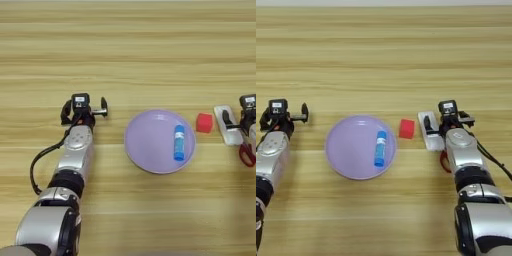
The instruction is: Move the objects on the table
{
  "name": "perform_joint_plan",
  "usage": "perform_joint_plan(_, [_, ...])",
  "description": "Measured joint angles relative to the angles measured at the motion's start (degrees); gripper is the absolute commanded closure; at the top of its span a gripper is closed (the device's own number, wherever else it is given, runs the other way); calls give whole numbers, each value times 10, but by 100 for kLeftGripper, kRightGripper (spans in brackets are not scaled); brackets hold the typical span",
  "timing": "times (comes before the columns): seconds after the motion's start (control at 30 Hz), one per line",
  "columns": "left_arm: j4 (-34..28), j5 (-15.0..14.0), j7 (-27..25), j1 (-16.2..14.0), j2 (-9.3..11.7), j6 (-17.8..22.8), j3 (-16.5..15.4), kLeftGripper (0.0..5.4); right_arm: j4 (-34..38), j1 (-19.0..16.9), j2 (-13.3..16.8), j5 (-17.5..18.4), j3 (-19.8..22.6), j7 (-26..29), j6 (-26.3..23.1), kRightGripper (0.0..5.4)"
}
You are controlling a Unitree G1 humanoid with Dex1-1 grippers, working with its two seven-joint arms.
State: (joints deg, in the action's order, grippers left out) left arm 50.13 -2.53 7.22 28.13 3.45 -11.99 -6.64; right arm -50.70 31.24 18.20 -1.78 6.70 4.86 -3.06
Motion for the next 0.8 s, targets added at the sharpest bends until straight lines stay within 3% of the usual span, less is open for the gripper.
perform_joint_plan(0.3, [0,0,0,0,0,0,0,0,23,-1,-18,11,-14,47,16,3])
perform_joint_plan(0.8, [0,0,0,0,0,0,0,0,56,-14,-45,9,-42,71,24,3])
